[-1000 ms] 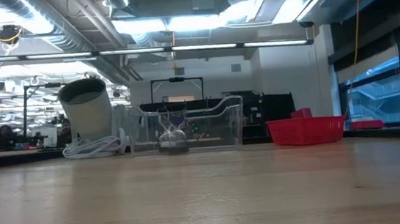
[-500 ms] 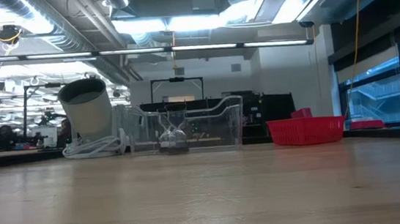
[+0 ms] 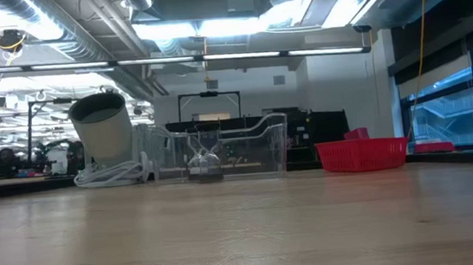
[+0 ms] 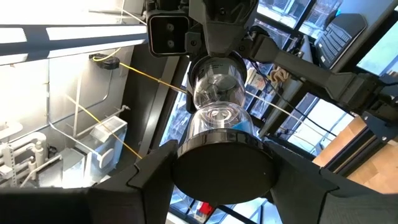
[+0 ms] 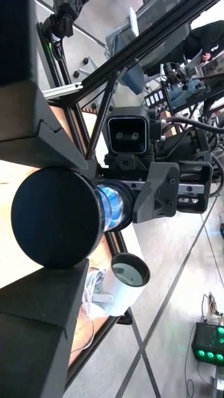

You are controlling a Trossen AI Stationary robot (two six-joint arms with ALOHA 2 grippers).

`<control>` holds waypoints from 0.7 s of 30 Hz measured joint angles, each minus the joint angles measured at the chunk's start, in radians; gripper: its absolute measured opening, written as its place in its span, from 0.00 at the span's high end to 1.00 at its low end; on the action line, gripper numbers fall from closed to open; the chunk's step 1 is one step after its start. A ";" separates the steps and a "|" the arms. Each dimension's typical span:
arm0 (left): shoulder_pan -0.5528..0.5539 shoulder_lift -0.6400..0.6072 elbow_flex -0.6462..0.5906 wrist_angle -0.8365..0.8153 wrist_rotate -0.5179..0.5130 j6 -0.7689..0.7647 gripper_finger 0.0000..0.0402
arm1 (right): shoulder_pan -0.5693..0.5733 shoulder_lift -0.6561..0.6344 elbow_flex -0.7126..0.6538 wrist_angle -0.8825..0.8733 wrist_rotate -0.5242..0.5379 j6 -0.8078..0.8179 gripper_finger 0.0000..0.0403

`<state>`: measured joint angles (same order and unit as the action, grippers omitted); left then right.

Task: Pick & Place Office items
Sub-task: Put the light blue hourglass into the transparent bin

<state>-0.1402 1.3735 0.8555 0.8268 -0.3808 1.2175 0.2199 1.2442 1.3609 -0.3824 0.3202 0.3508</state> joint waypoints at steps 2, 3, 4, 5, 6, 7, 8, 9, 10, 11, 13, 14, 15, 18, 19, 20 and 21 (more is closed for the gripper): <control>0.000 0.000 0.000 0.000 0.010 -0.001 0.46 | 0.000 0.000 0.000 0.000 0.000 0.000 0.44; 0.000 0.000 0.000 0.000 0.013 -0.001 0.46 | 0.000 0.000 0.000 0.000 0.000 0.000 0.44; -0.001 0.000 0.000 0.000 0.014 -0.001 0.46 | 0.000 0.000 0.000 0.000 0.000 0.000 0.44; -0.001 0.000 0.000 0.000 0.014 -0.001 0.46 | 0.000 0.000 0.000 0.000 0.000 0.000 0.43; -0.002 0.000 0.000 0.001 0.014 -0.002 0.46 | 0.000 0.000 0.000 0.000 0.000 0.000 0.42; -0.002 0.000 0.000 0.001 0.016 -0.004 0.46 | 0.000 0.000 0.000 0.000 0.000 0.000 0.41; -0.002 0.000 0.000 0.001 0.018 -0.006 0.46 | 0.000 0.000 0.000 0.000 -0.002 0.000 0.39; -0.002 0.000 0.000 0.001 0.019 -0.006 0.46 | 0.000 0.000 0.000 0.000 -0.002 0.001 0.37; -0.002 0.000 0.000 0.001 0.020 -0.007 0.46 | 0.000 0.000 0.000 -0.001 -0.002 0.001 0.34; -0.002 0.000 0.000 0.002 0.021 -0.011 0.46 | 0.000 0.000 0.000 0.000 -0.002 0.001 0.32; -0.002 0.000 0.000 0.003 0.021 -0.022 0.46 | 0.000 0.000 0.000 0.000 -0.001 0.001 0.28; -0.002 0.000 0.000 0.004 0.021 -0.027 0.46 | 0.000 0.000 0.000 0.000 0.000 0.001 0.27; -0.002 0.000 0.000 0.007 0.021 -0.027 0.46 | 0.000 0.000 0.000 0.000 0.001 0.002 0.25; -0.002 0.000 0.000 0.008 0.029 -0.030 0.46 | -0.003 0.000 0.000 0.000 0.001 0.004 0.21; -0.002 0.000 0.000 0.008 0.033 -0.032 0.46 | -0.006 0.000 0.000 0.000 0.001 0.004 0.20; -0.002 0.000 0.000 0.008 0.034 -0.035 0.46 | -0.011 -0.002 0.000 -0.001 0.000 0.002 0.19; -0.002 0.000 0.000 0.009 0.034 -0.037 0.46 | -0.015 -0.008 -0.001 -0.006 0.000 0.000 0.18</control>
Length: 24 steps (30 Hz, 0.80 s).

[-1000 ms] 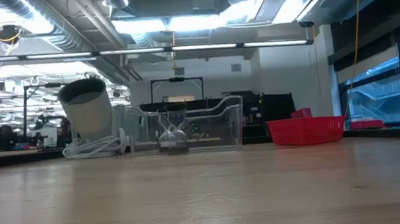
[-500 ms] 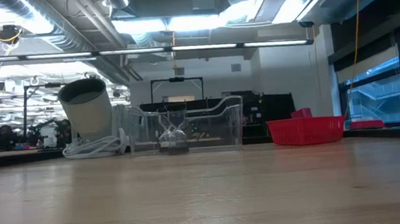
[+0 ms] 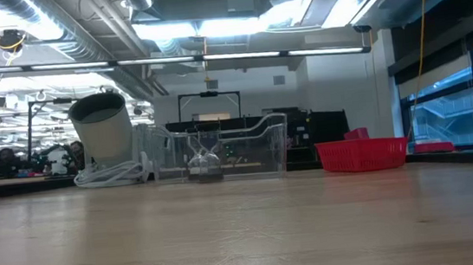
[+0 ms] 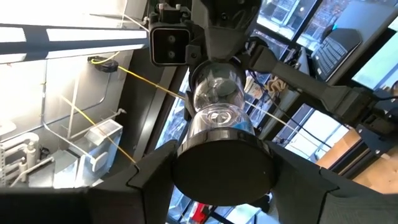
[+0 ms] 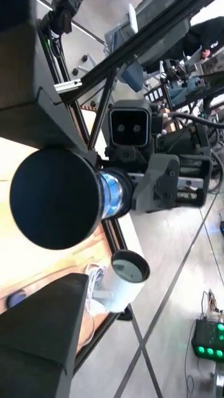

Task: Pick & Place Office items
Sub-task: Put the light blue hourglass into the transparent bin

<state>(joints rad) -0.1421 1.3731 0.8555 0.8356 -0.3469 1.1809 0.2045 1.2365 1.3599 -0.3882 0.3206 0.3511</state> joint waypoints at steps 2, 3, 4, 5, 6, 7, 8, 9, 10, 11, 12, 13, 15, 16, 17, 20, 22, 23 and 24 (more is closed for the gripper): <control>0.000 0.000 0.000 0.002 -0.008 0.000 0.46 | -0.010 -0.015 0.000 -0.003 0.000 0.003 0.18; 0.000 0.000 0.000 0.003 -0.017 0.000 0.46 | -0.014 -0.025 0.003 -0.014 -0.002 0.006 0.17; 0.000 0.000 0.000 0.004 -0.025 0.004 0.46 | -0.017 -0.032 0.011 -0.036 -0.010 0.008 0.17; 0.000 0.000 0.000 0.004 -0.033 0.008 0.46 | -0.020 -0.038 0.023 -0.062 -0.020 0.007 0.17; 0.000 0.000 0.000 0.006 -0.040 0.013 0.46 | -0.022 -0.044 0.038 -0.096 -0.022 0.007 0.17; 0.000 0.000 0.000 0.007 -0.047 0.018 0.46 | -0.022 -0.049 0.052 -0.131 -0.018 0.007 0.17; 0.001 0.000 0.000 0.007 -0.047 0.022 0.46 | -0.022 -0.054 0.067 -0.162 -0.008 0.007 0.17; 0.002 0.000 0.000 0.007 -0.048 0.027 0.46 | -0.022 -0.057 0.081 -0.187 0.007 0.007 0.17; 0.005 0.000 0.000 0.007 -0.050 0.033 0.46 | -0.022 -0.061 0.096 -0.214 0.027 0.007 0.17; 0.008 0.000 0.000 0.006 -0.059 0.037 0.46 | -0.022 -0.064 0.109 -0.237 0.048 0.007 0.17; 0.013 0.000 0.000 0.005 -0.079 0.042 0.46 | -0.022 -0.068 0.124 -0.259 0.069 0.007 0.17; 0.019 0.000 0.000 -0.001 -0.107 0.044 0.46 | -0.022 -0.072 0.138 -0.276 0.087 0.007 0.17; 0.043 -0.001 0.000 -0.024 -0.164 0.037 0.46 | -0.022 -0.085 0.164 -0.304 0.116 0.007 0.17; 0.059 -0.001 0.000 -0.043 -0.188 0.021 0.46 | -0.022 -0.091 0.174 -0.313 0.126 0.011 0.17; 0.077 -0.001 0.000 -0.068 -0.208 -0.007 0.46 | -0.022 -0.096 0.180 -0.321 0.132 0.012 0.17; 0.128 -0.001 0.000 -0.161 -0.255 -0.208 0.46 | -0.022 -0.105 0.181 -0.346 0.139 0.016 0.17; 0.159 -0.001 0.000 -0.215 -0.296 -0.378 0.46 | -0.022 -0.108 0.181 -0.369 0.144 0.032 0.17; 0.173 -0.001 0.000 -0.236 -0.323 -0.461 0.46 | -0.022 -0.108 0.181 -0.384 0.147 0.035 0.17; 0.187 -0.001 0.000 -0.252 -0.357 -0.540 0.46 | -0.022 -0.107 0.181 -0.401 0.151 0.040 0.17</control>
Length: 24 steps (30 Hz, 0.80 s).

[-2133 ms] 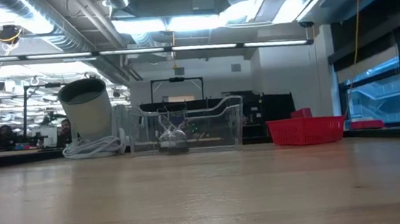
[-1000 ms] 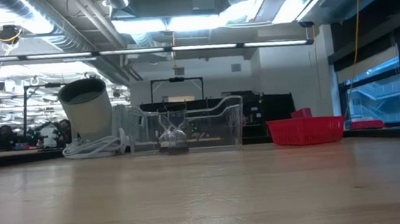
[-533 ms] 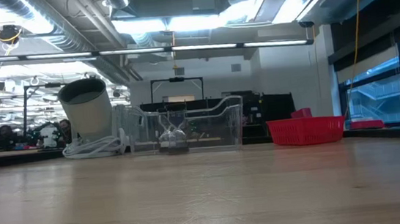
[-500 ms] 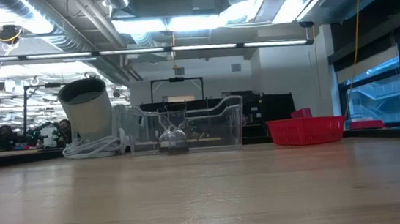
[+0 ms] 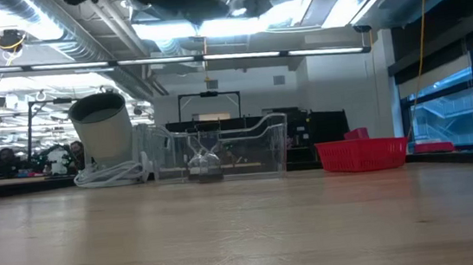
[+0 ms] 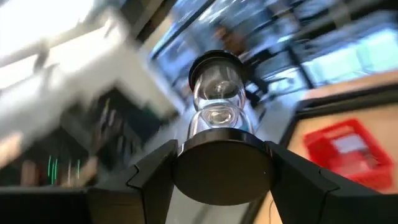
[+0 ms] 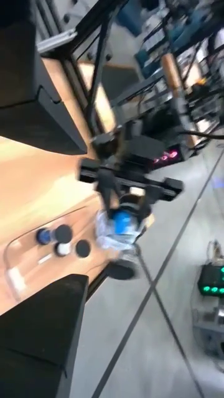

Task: Pick & Place Office items
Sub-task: Put the light blue hourglass into the transparent bin

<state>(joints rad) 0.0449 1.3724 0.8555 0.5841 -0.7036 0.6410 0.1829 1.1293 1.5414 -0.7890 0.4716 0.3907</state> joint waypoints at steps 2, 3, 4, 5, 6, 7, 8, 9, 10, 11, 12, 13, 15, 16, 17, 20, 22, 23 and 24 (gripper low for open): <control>0.025 0.000 0.003 -0.036 -0.082 -0.154 0.46 | 0.000 0.005 0.000 -0.026 0.011 0.018 0.17; 0.037 0.000 0.014 -0.088 -0.115 -0.233 0.46 | 0.000 0.007 0.000 -0.037 0.015 0.021 0.17; 0.048 0.000 0.027 -0.154 -0.123 -0.312 0.46 | 0.000 0.008 0.000 -0.049 0.018 0.022 0.17; 0.059 0.000 0.044 -0.230 -0.112 -0.398 0.46 | 0.000 0.008 0.000 -0.055 0.018 0.022 0.17; 0.068 0.000 0.062 -0.311 -0.081 -0.484 0.46 | 0.000 0.008 0.000 -0.053 0.019 0.022 0.17; 0.079 0.000 0.084 -0.393 -0.031 -0.575 0.46 | 0.000 0.008 0.000 -0.052 0.019 0.022 0.17; 0.090 0.000 0.105 -0.467 0.030 -0.667 0.46 | 0.000 0.008 0.000 -0.052 0.019 0.022 0.17; 0.102 0.001 0.125 -0.530 0.091 -0.751 0.46 | 0.000 0.008 0.000 -0.052 0.019 0.022 0.17; 0.113 0.005 0.145 -0.584 0.149 -0.827 0.46 | 0.000 0.008 0.000 -0.053 0.019 0.022 0.17; 0.124 0.008 0.162 -0.631 0.204 -0.889 0.46 | 0.000 0.008 0.000 -0.052 0.019 0.022 0.17; 0.137 0.008 0.177 -0.674 0.249 -0.929 0.46 | 0.000 0.008 0.000 -0.052 0.019 0.022 0.17; 0.149 0.008 0.197 -0.717 0.294 -0.958 0.46 | 0.000 0.008 0.000 -0.053 0.019 0.022 0.17; 0.177 0.012 0.241 -0.794 0.390 -1.003 0.46 | 0.000 0.008 0.000 -0.055 0.019 0.022 0.17; 0.192 0.018 0.263 -0.839 0.441 -1.023 0.46 | 0.000 0.008 0.000 -0.054 0.019 0.022 0.17; 0.207 0.026 0.280 -0.896 0.494 -1.042 0.46 | 0.000 0.008 0.000 -0.055 0.018 0.024 0.17; 0.242 0.072 0.329 -1.024 0.582 -1.071 0.46 | 0.000 0.008 0.000 -0.062 0.019 0.024 0.17; 0.261 0.113 0.363 -1.076 0.614 -1.076 0.46 | 0.000 0.008 0.000 -0.066 0.019 0.027 0.17; 0.269 0.137 0.382 -1.102 0.628 -1.076 0.46 | 0.000 0.008 0.000 -0.066 0.019 0.028 0.18; 0.277 0.166 0.406 -1.127 0.644 -1.076 0.46 | 0.000 0.009 0.000 -0.068 0.018 0.028 0.19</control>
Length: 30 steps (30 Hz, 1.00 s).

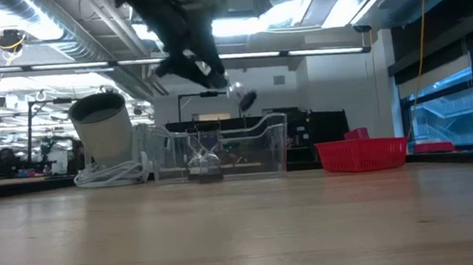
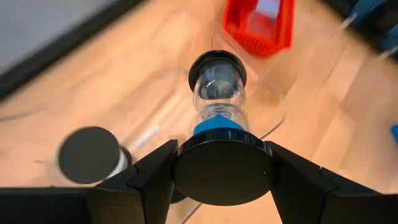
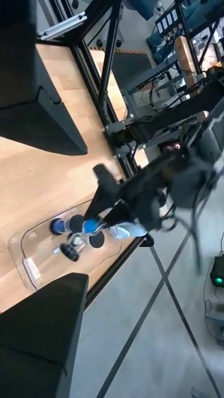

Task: Pick & Place Office items
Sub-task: Put the light blue hourglass into the transparent bin

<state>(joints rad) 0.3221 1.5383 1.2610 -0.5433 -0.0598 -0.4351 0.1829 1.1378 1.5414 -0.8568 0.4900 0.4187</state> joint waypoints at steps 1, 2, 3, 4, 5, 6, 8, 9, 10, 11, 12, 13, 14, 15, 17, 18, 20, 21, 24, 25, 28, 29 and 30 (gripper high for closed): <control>0.009 0.032 0.028 -0.027 0.021 0.002 0.46 | 0.000 0.000 0.000 -0.001 0.000 0.000 0.19; 0.018 0.064 0.063 -0.064 0.042 0.010 0.46 | 0.000 0.001 0.000 -0.001 0.000 0.004 0.20; 0.026 0.094 0.100 -0.102 0.060 0.025 0.46 | 0.000 0.001 0.000 -0.004 0.000 0.014 0.21; 0.033 0.125 0.144 -0.135 0.072 0.040 0.46 | 0.000 0.001 0.000 -0.007 0.000 0.020 0.21; 0.040 0.157 0.189 -0.165 0.080 0.055 0.46 | 0.000 0.001 0.000 -0.011 0.000 0.024 0.22; 0.046 0.188 0.235 -0.200 0.080 0.072 0.46 | 0.000 0.001 0.000 -0.018 0.000 0.032 0.23; 0.058 0.260 0.335 -0.288 0.081 0.103 0.46 | 0.000 0.001 0.000 -0.030 0.000 0.046 0.24; 0.065 0.297 0.386 -0.336 0.082 0.119 0.46 | 0.000 0.001 0.000 -0.033 0.000 0.046 0.24; 0.071 0.332 0.436 -0.387 0.083 0.131 0.46 | 0.000 0.001 0.000 -0.035 0.000 0.046 0.24; 0.077 0.370 0.490 -0.444 0.082 0.139 0.46 | 0.000 0.001 0.000 -0.035 0.000 0.047 0.24; 0.082 0.405 0.538 -0.493 0.082 0.143 0.46 | 0.000 0.001 0.000 -0.035 0.000 0.047 0.24; 0.087 0.440 0.581 -0.539 0.081 0.147 0.46 | 0.000 0.001 0.000 -0.036 0.000 0.047 0.24; 0.092 0.474 0.624 -0.589 0.081 0.156 0.46 | 0.000 0.001 0.000 -0.038 0.000 0.046 0.24; 0.096 0.506 0.661 -0.630 0.081 0.167 0.46 | 0.000 0.001 0.000 -0.040 0.000 0.046 0.24; 0.103 0.563 0.727 -0.687 0.079 0.177 0.46 | 0.000 0.001 0.000 -0.046 0.000 0.046 0.24; 0.106 0.586 0.752 -0.701 0.079 0.178 0.46 | 0.000 0.001 0.000 -0.049 0.000 0.046 0.24; 0.109 0.624 0.796 -0.727 0.079 0.182 0.46 | 0.000 0.001 0.000 -0.058 0.000 0.046 0.24; 0.109 0.640 0.810 -0.741 0.079 0.188 0.46 | 0.000 0.001 0.000 -0.064 0.000 0.045 0.24; 0.109 0.674 0.831 -0.770 0.079 0.196 0.46 | 0.000 0.001 0.000 -0.084 0.000 0.045 0.24; 0.109 0.677 0.832 -0.776 0.080 0.197 0.46 | 0.000 0.001 0.000 -0.093 0.000 0.045 0.24; 0.110 0.683 0.833 -0.812 0.085 0.204 0.46 | 0.000 0.001 0.000 -0.111 0.000 0.045 0.24; 0.110 0.685 0.833 -0.819 0.085 0.204 0.46 | 0.000 0.001 0.000 -0.114 0.000 0.044 0.24; 0.112 0.686 0.833 -0.821 0.084 0.204 0.46 | 0.000 0.001 0.000 -0.114 0.000 0.042 0.24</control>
<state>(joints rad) 0.4340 2.2246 2.0937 -1.3644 0.0246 -0.2306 0.1829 1.1393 1.5414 -0.9707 0.4900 0.4604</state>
